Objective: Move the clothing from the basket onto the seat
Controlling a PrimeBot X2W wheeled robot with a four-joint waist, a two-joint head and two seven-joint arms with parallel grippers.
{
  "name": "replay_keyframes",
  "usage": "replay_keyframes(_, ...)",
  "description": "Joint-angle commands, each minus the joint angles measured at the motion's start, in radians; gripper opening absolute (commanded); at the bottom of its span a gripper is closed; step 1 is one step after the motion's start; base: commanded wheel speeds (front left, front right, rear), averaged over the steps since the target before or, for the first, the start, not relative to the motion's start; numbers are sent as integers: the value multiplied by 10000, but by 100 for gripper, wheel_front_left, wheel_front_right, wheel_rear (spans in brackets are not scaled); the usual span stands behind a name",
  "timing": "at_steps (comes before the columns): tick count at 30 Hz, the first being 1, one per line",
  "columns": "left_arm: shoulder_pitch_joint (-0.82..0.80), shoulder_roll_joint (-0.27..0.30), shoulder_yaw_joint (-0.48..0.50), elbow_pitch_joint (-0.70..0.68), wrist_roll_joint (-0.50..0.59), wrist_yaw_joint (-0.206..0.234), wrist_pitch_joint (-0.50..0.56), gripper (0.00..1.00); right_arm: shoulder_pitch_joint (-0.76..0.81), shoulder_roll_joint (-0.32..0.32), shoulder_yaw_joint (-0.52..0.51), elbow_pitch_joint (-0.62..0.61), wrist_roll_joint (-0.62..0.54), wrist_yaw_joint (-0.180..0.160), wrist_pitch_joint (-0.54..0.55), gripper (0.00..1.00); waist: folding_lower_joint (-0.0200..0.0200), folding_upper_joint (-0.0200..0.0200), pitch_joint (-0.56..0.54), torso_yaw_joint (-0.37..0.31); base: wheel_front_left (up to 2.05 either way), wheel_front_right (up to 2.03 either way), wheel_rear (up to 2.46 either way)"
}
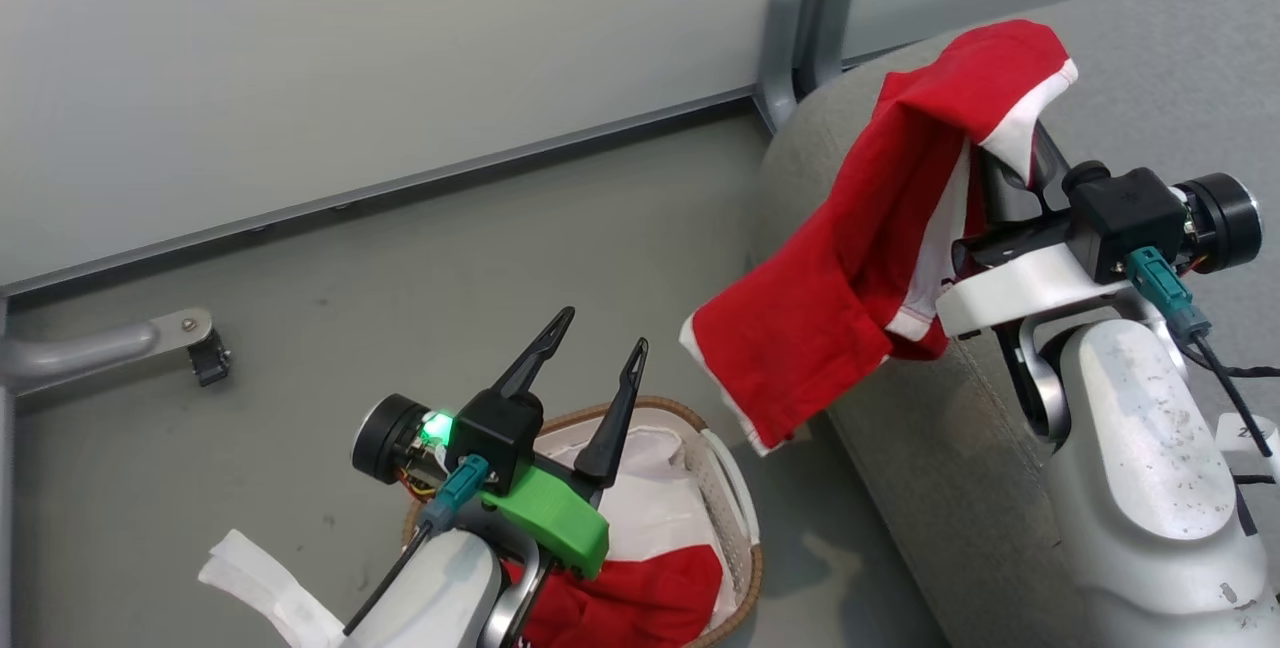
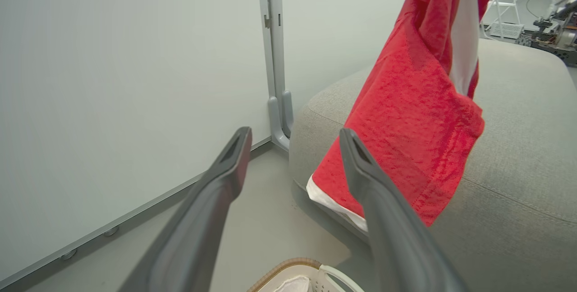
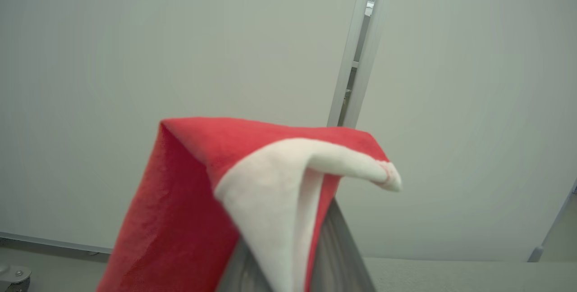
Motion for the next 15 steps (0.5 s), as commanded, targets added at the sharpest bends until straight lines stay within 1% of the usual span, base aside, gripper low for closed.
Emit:
replay_keyframes(1,-37,-52,66,43,111,-82,-5,100,-120,-26,-85,-61,-100,-14,-3,0,0,0,607,-1130,0,0,0)
replay_keyframes(6,-243,-158,199,194,530,-272,-7,100,-188,-22,-395,-153,-222,-14,-3,0,0,0,935,-2062,0,0,0)
replay_keyframes(8,-289,-210,208,240,605,-346,-5,100,-193,-20,-527,-153,-260,-14,-3,0,0,0,1032,-2335,0,0,0)
replay_keyframes(11,-341,-281,222,295,738,-441,-5,100,-157,-20,-624,-101,-281,-14,-3,0,0,0,1160,-2655,0,0,0)
replay_keyframes(15,-420,-339,254,382,900,-528,-5,100,-209,-20,-632,-7,-244,-14,-3,0,0,0,1299,-2881,0,0,0)
